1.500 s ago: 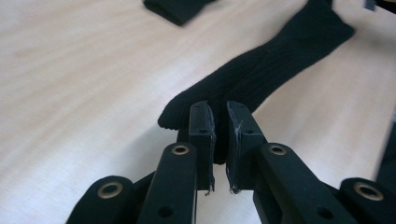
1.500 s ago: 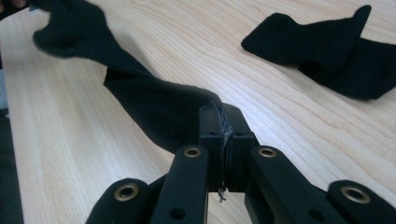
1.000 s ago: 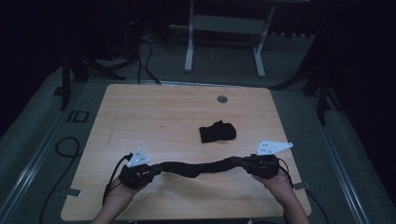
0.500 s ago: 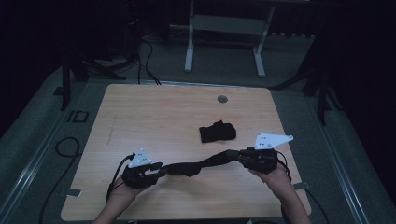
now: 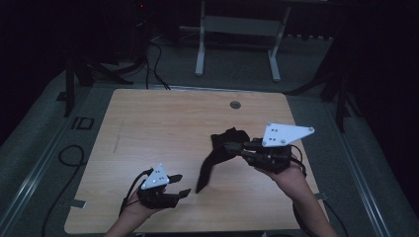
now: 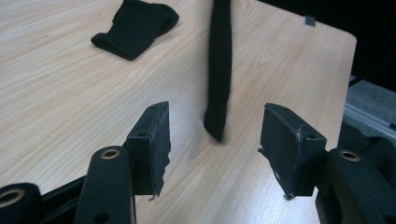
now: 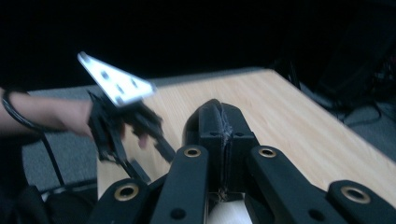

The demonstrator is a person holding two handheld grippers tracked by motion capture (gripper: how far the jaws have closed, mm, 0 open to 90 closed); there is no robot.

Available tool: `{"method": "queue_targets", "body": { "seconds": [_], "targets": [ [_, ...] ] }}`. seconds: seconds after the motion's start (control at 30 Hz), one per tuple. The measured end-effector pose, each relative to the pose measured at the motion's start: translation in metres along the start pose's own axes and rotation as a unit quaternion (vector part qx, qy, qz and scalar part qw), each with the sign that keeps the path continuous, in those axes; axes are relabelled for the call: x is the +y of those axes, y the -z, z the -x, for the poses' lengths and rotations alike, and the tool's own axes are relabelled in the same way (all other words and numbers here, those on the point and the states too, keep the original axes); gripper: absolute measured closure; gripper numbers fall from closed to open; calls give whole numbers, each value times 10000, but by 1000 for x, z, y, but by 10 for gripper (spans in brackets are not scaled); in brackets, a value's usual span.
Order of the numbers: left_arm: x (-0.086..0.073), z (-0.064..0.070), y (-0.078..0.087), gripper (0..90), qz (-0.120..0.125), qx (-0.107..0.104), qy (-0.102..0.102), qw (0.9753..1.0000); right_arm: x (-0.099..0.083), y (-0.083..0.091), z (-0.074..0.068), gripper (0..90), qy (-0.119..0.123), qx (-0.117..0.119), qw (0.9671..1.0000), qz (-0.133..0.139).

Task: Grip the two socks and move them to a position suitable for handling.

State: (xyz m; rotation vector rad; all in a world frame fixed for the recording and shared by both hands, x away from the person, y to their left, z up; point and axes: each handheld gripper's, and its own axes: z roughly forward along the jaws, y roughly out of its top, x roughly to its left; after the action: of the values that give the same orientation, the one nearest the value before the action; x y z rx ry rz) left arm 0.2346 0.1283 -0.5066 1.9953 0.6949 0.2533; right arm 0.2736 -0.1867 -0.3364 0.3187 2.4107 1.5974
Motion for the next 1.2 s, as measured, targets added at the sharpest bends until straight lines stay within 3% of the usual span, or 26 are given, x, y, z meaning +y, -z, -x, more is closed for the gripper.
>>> {"method": "queue_targets", "body": {
  "seconds": [0.17, 0.33, 0.53, 0.57, 0.63, 0.7, 0.73, 0.77, 0.83, 0.9, 0.97, 1.0, 1.03, 1.07, 1.13, 1.17, 1.2],
  "targets": [
    [1, 5, 1, 379, 267, -452, 28, 9986, 20, 1, -13, 884, 231, 68, 9995, 196],
    [-7, 5, -14, 344, 79, -369, -65, 9993, 16, -1, -17, 884, 188, 152, 9995, 224],
    [-13, -13, -41, 348, -147, -490, 117, 9986, 3, -8, -14, 883, 47, 256, 9996, 141],
    [-14, -16, -47, 368, -159, -643, 199, 9976, 1, -9, -13, 883, 23, 255, 9996, 135],
    [-15, -17, -57, 516, -176, -793, 247, 9964, -3, -9, -11, 883, -37, 228, 9997, 108],
    [-13, -15, -64, 802, -309, -797, 321, 9958, -8, -9, -7, 883, -87, 132, 9999, 60],
    [-11, -15, -66, 862, -433, -843, 320, 9950, -12, -8, -5, 884, -131, 33, 9999, 27],
    [-10, -13, -67, 867, -499, -924, 276, 9941, -16, -7, -2, 883, -181, -46, 9998, -7],
    [-6, -10, -62, 872, -622, -858, 107, 9943, -26, -4, 6, 884, -342, -222, 9991, -74],
    [-2, -10, -55, 873, -689, -900, 150, 9934, -39, 0, 16, 883, -519, -415, 9977, -149],
    [1, -11, -46, 873, -841, -1096, 205, 9902, -54, 4, 25, 883, -721, -644, 9950, -256],
    [2, -10, -41, 873, -839, -1038, 155, 9909, -61, 5, 30, 884, -852, -681, 9936, -308],
    [4, -11, -36, 873, -874, -1085, 186, 9901, -68, 7, 33, 883, -970, -726, 9921, -337],
    [7, -12, -31, 872, -942, -1248, 242, 9874, -75, 8, 36, 883, -1077, -797, 9903, -374],
    [10, -13, -22, 870, -1129, -1485, 148, 9823, -87, 11, 39, 884, -1223, -830, 9880, -452],
    [11, -14, -20, 870, -1302, -1602, 177, 9783, -93, 13, 40, 884, -1313, -850, 9866, -464],
    [11, -16, -18, 870, -1472, -1604, 189, 9758, -99, 14, 41, 883, -1413, -840, 9852, -493]
  ]
}}
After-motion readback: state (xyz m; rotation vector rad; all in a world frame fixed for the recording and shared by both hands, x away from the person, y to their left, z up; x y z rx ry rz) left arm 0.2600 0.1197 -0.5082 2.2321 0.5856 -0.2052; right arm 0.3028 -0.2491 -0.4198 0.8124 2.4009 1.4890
